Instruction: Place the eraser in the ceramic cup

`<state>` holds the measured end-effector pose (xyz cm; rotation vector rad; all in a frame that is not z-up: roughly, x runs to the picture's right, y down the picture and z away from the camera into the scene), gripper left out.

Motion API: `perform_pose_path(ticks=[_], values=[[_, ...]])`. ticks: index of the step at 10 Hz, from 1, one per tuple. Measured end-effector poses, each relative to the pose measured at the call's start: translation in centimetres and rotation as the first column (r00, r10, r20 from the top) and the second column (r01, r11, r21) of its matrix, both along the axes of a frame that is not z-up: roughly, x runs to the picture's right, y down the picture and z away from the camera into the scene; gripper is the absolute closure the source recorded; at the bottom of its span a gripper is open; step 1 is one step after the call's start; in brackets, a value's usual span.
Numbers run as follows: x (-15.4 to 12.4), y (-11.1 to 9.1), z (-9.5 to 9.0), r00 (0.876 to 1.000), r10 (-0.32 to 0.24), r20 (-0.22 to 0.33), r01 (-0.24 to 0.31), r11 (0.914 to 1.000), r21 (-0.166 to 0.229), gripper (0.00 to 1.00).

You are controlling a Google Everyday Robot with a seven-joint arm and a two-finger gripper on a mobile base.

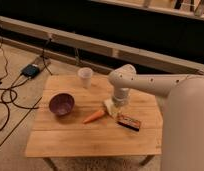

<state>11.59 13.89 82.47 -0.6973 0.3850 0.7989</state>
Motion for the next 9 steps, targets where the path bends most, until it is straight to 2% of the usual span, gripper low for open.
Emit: perform_pose_path(ticks=[1,2,3,4,5,6,9], values=[[0.3,0.3,0.6,0.998,-0.065,0.018,0.064,0.9976,0.023,0.35],[0.3,0.6,1.3,0.990,-0.133,0.043,0.131,0.9900,0.053,0.35],[0.6,1.1,1.8,0.978,-0.200,0.065,0.195,0.9774,0.083,0.35],[0.7,1.6,2.0,0.969,-0.233,0.078,0.226,0.9694,0.097,0.35],[0.6,2.4,1.9,0.960,-0.262,0.096,0.252,0.9616,0.109,0.35],[0.6,3.0,1.7,0.957,-0.272,0.101,0.260,0.9591,0.111,0.35],[2.2,5.3,0.1,0.958,-0.274,0.085,0.267,0.9598,0.088,0.35]])
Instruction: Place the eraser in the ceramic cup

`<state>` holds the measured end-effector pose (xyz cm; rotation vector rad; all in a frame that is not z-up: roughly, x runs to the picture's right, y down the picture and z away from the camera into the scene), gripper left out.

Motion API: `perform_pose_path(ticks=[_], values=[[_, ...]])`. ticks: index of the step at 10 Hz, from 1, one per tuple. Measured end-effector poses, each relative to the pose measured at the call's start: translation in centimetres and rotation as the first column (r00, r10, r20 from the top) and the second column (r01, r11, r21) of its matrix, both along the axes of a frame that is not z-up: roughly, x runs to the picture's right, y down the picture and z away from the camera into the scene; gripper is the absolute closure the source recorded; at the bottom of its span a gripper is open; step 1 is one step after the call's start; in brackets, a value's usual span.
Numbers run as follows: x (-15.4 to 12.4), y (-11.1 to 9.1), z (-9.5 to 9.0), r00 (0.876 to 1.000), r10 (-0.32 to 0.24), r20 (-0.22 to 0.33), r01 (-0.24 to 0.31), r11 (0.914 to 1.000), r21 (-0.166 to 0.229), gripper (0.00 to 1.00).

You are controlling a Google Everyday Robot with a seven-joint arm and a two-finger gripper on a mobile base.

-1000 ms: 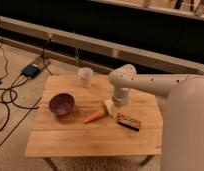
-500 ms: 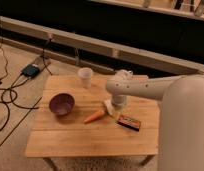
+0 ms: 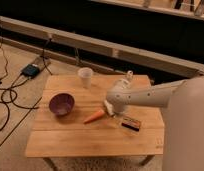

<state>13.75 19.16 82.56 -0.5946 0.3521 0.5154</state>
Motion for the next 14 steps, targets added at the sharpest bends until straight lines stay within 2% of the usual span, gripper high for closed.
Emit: perform_pose_path(ticks=[2,5,8,14], values=[[1.0,0.6,-0.3,1.000,0.014,-0.007,-0.014,0.9998,-0.014,0.35],[2.8,0.2,0.1,1.000,0.022,-0.015,-0.022,0.9995,-0.023,0.35],[3.5,-0.6,1.2,1.000,0.015,-0.001,-0.015,0.9992,-0.037,0.35],[3.3,0.4,3.6,0.999,0.001,0.038,0.003,0.9942,-0.108,0.35]])
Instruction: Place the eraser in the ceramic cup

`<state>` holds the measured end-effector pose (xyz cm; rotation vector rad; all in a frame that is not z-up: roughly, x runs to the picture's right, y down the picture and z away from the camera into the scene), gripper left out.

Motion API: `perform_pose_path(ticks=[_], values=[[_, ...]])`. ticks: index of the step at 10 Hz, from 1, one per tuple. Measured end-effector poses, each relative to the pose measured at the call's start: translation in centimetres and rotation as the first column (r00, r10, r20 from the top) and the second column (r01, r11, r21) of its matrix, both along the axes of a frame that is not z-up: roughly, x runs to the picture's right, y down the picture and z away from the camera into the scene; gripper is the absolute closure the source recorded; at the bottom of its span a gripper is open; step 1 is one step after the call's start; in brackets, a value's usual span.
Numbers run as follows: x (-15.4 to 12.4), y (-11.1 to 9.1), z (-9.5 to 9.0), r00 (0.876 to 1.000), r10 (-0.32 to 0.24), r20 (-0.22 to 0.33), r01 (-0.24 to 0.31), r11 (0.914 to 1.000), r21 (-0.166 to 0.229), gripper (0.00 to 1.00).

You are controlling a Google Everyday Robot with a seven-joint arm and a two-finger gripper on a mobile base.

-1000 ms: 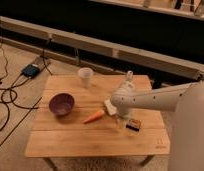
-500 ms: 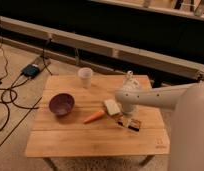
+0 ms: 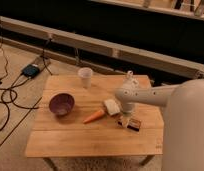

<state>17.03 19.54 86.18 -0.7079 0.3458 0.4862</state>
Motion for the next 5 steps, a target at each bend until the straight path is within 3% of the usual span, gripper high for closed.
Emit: perform_pose_path(ticks=[1,5], values=[[0.12,0.04,0.23,1.000,-0.002,0.001,0.002,1.0000,-0.008,0.38],[0.23,-0.27,0.57,1.000,-0.003,0.001,0.003,0.9998,-0.018,0.77]])
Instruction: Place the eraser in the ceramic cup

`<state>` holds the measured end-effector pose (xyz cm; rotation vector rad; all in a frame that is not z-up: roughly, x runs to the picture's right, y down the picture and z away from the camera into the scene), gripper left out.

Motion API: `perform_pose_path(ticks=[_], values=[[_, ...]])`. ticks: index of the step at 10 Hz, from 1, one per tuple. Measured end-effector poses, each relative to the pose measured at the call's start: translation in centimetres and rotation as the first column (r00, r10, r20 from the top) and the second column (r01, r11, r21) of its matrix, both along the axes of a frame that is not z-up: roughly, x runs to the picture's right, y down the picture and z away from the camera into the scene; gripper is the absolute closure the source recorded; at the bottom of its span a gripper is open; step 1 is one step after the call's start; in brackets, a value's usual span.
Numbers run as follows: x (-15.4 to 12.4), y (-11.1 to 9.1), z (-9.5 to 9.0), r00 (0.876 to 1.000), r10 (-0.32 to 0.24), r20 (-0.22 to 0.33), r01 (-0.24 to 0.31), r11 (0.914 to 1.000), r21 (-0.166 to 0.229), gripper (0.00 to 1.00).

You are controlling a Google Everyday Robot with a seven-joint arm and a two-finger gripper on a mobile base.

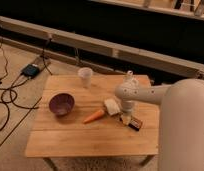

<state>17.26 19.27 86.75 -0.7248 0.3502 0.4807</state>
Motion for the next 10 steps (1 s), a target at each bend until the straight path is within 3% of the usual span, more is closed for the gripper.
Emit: perform_pose_path(ticks=[2,5,8,10], values=[[-0.1,-1.3,-0.8,1.000,0.021,-0.019,-0.021,0.9996,0.018,0.97],[-0.7,-5.9,-3.0,0.991,0.077,-0.108,-0.064,0.9907,0.120,1.00],[-4.5,-11.4,-4.9,0.983,0.124,-0.135,-0.088,0.9653,0.246,1.00],[-8.4,-14.9,-5.4,0.987,0.139,-0.073,-0.109,0.9395,0.325,1.00]])
